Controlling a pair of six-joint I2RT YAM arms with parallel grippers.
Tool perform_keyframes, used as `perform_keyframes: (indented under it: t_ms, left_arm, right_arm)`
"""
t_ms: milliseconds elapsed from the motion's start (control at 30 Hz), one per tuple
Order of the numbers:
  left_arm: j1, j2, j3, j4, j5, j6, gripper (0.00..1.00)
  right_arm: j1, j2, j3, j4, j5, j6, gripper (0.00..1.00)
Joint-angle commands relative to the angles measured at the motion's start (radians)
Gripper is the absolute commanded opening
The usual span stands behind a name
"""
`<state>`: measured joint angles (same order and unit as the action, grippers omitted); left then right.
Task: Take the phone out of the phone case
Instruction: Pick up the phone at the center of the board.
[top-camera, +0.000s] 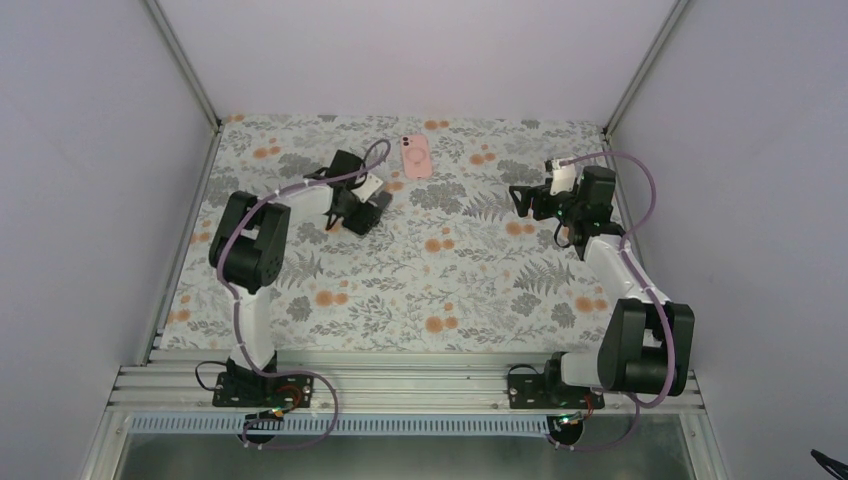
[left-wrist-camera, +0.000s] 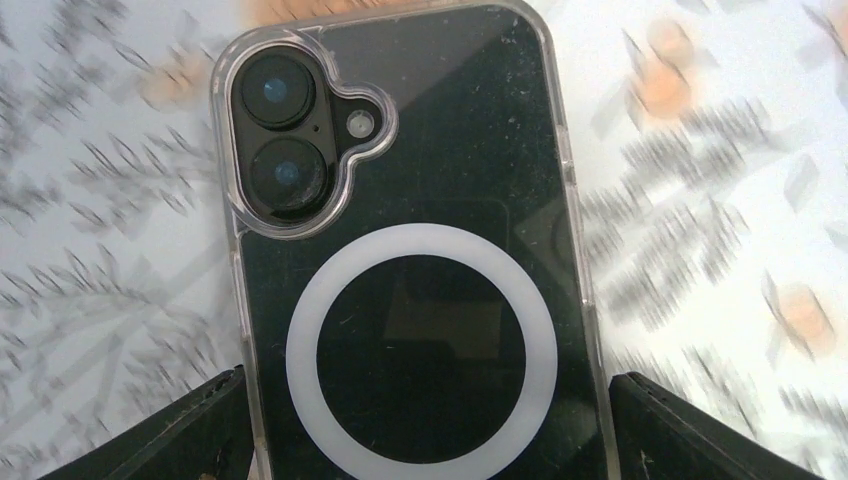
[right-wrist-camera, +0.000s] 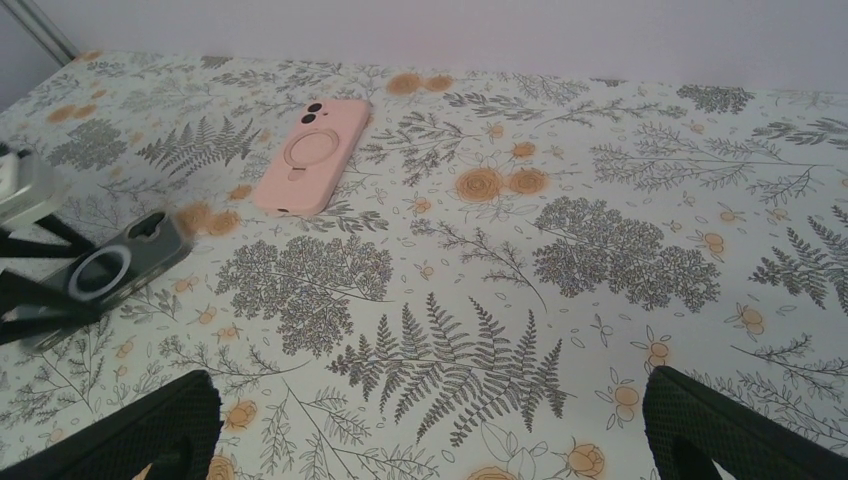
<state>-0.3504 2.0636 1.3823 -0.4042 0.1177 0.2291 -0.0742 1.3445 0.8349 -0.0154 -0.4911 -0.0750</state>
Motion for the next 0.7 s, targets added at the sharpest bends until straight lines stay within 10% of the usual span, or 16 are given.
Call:
perform_keyframes:
  t_ms: [0, 667]
  left_arm:
    - [-0.007, -0.092, -0.133, -0.098, 0.107, 0.198, 0.76]
    - [-0.108, -0.294, -0.4, -0.209, 0.145, 0.651, 0.75]
  right_arm:
    - [-0.008, -0.033, -0.023, 0.029, -0.028, -0.015, 0.99]
    - [-0.015, -0.058, -0.037, 0.04, -0.064, -0.018, 0.99]
